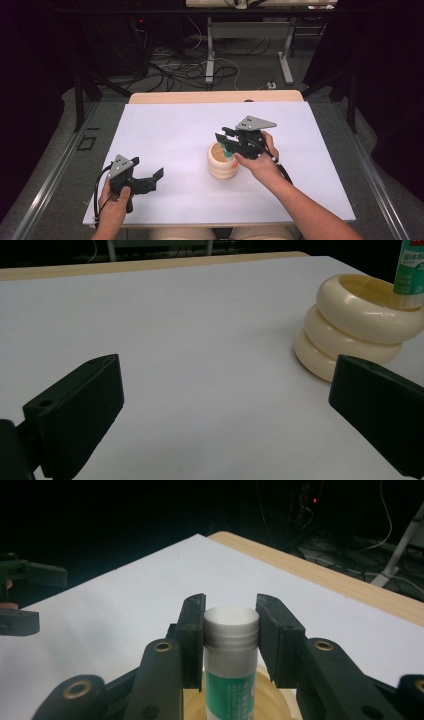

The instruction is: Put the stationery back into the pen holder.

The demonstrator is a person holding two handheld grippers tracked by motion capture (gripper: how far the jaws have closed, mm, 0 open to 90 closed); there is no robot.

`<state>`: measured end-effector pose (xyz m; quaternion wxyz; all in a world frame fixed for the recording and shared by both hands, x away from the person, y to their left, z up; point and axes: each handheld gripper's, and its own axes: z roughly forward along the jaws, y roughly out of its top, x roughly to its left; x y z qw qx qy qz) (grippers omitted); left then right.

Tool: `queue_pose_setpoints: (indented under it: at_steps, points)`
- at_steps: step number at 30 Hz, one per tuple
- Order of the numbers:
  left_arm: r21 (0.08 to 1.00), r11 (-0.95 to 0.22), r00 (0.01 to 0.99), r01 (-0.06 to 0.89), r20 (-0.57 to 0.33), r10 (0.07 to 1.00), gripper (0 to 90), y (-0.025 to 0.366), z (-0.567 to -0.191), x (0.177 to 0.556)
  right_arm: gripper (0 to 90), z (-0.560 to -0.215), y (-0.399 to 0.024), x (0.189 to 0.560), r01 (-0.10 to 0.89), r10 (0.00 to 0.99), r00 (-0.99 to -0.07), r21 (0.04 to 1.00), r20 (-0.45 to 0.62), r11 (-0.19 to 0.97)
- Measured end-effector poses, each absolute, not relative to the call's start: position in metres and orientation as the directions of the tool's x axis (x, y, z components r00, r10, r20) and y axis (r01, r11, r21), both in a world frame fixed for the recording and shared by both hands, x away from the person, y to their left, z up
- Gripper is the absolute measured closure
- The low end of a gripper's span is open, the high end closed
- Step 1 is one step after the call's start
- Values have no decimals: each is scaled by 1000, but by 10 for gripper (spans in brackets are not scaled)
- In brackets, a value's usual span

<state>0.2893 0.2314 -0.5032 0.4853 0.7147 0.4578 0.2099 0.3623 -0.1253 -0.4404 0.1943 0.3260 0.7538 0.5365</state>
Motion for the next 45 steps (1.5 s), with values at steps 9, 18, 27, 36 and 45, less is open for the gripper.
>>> queue_pose_setpoints:
  at_steps: [9,18,27,36,45]
  points:
    - [888,-106,491,448,-145,859,11,231,-503,290,652,-453,-122,365,265,710,-702,943,46,201]
    - [888,-107,491,448,-144,859,11,231,-504,290,652,-472,-122,365,272,717,-696,939,43,208]
    - [886,-112,495,451,-144,857,11,231,-503,290,651,-490,-122,364,267,723,-689,942,39,203]
    - [886,-111,495,451,-144,857,11,231,-503,290,650,-498,-120,361,272,717,-696,939,39,212]
    - [885,-112,495,451,-144,857,11,231,-503,290,649,-505,-119,361,276,712,-702,931,26,238]
